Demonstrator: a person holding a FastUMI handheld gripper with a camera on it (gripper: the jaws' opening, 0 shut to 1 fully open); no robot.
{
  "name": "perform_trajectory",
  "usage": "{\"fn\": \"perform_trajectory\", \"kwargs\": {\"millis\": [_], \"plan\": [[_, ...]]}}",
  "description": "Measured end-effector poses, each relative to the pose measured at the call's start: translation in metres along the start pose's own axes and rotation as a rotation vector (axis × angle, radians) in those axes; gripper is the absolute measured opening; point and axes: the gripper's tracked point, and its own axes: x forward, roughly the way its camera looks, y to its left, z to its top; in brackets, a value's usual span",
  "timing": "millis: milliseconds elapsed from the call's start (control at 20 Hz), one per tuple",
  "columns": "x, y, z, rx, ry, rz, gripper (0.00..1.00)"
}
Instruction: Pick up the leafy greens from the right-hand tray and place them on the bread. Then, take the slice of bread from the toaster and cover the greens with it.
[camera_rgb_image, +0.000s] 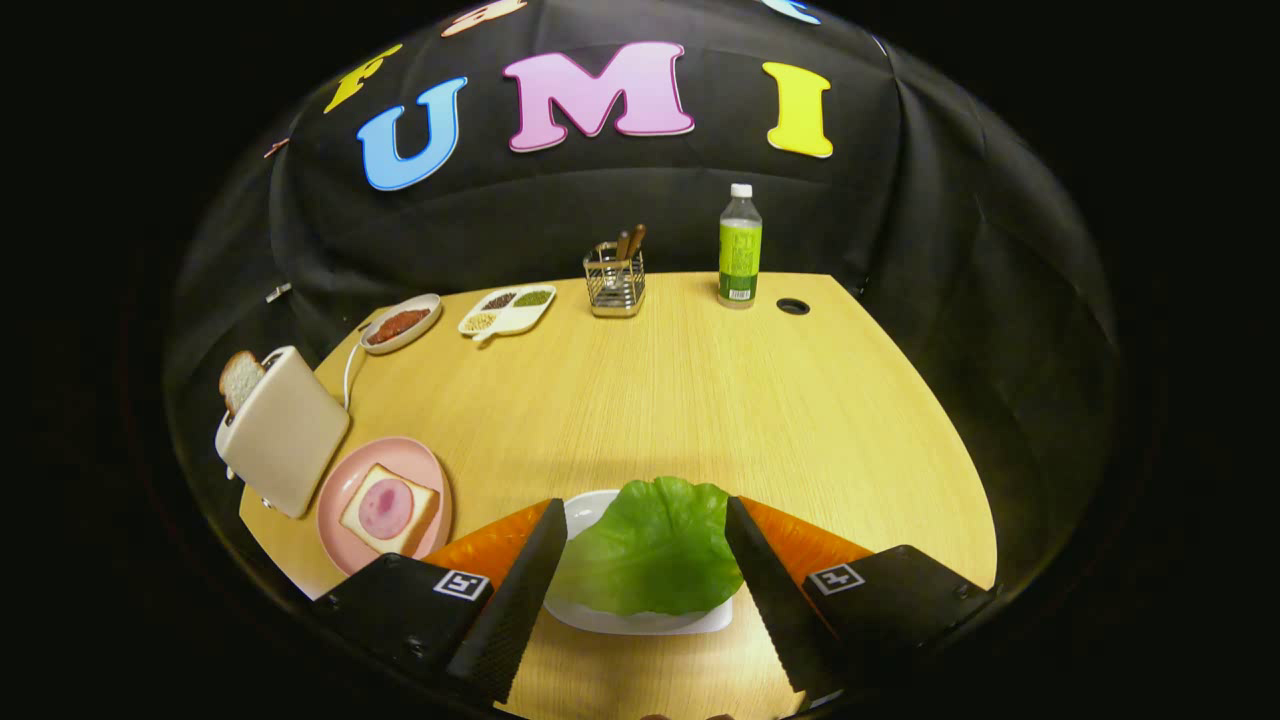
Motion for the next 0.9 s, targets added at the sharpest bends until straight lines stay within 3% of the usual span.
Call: {"fn": "perform_trajectory", "kwargs": {"millis": [400,800,900], "plan": [[0.042,-0.008,-0.050,-0.004,0.136,-0.021,0.99],[0.054,-0.004,-0.060,-0.069,0.149,-0.026,0.97],[0.054,-0.002,-0.063,-0.080,0.137,-0.019,0.92]]}}
